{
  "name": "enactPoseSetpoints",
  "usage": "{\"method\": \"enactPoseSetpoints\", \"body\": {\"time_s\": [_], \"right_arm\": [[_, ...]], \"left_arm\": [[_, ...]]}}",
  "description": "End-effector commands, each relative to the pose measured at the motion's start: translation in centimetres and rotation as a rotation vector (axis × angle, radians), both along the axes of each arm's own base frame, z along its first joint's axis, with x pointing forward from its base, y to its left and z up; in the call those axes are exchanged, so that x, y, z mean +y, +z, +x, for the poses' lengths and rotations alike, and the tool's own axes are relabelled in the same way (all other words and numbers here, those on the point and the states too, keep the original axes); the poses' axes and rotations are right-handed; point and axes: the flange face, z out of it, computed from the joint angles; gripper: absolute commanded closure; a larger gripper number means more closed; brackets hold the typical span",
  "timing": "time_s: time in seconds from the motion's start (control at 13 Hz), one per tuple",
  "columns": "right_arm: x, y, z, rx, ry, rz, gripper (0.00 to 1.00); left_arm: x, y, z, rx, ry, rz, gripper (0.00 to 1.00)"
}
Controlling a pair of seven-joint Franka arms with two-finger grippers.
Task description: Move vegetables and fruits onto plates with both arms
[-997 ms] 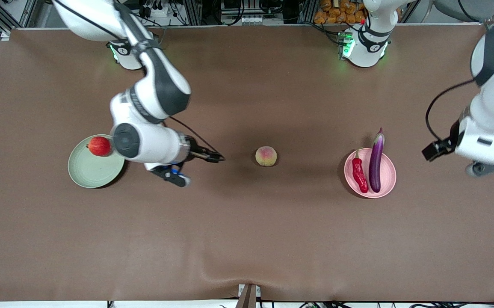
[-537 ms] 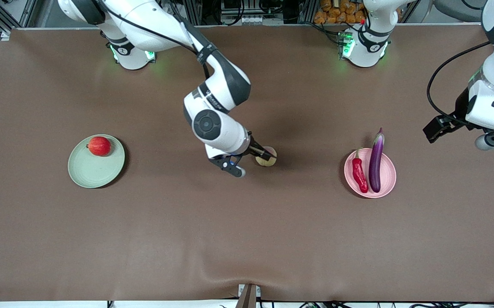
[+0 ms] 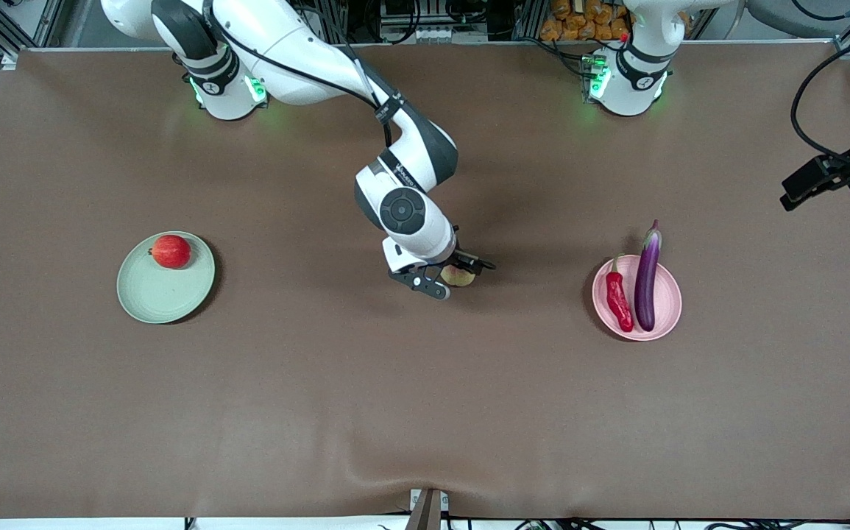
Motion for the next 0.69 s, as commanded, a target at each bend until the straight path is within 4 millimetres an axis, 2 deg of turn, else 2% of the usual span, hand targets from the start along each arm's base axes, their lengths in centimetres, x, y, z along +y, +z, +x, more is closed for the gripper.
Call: {"method": "enactPoseSetpoints", "body": {"time_s": [0.0, 0.31, 0.46, 0.54, 0.61], "right_arm": [[0.7, 0.2, 0.4, -0.036, 0.013, -0.017, 0.00], [1.9, -2.2, -0.8, -0.060, 0.039, -0.032, 0.00], [2.1, -3.1, -0.7, -0.082, 0.034, -0.025, 0.00], [2.2, -3.3, -0.8, -0.088, 0.028, -0.022, 0.10], [2.5, -3.1, -1.1, -0.088, 0.029, -0.019, 0.68]], "left_arm": [[-0.7, 0.2, -1.6, 0.007, -0.037, -0.013, 0.00], [-1.3, 0.2, -1.5, 0.009, -0.063, -0.024, 0.00], [-1.2, 0.2, -1.9, 0.034, -0.115, -0.033, 0.00], [-1.1, 0.4, -2.2, 0.043, -0.123, -0.033, 0.00], [-1.1, 0.4, -2.3, 0.051, -0.125, -0.033, 0.00]]}}
